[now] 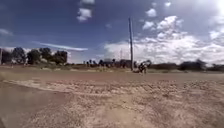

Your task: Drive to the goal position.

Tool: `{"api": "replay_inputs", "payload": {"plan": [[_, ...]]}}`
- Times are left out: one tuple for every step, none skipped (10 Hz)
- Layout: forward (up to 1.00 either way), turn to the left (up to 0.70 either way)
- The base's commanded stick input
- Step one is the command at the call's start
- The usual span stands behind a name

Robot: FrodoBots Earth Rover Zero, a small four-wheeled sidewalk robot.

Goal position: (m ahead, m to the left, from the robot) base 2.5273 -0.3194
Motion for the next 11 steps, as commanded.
{"api": "replay_inputs", "payload": {"plan": [[0.90,0.00],[0.88,0.00],[0.87,0.00],[0.86,0.00],[0.86,0.00],[0.86,0.00],[0.86,0.00],[0.86,-0.07],[0.86,-0.17],[0.87,-0.27],[0.88,-0.35]]}}
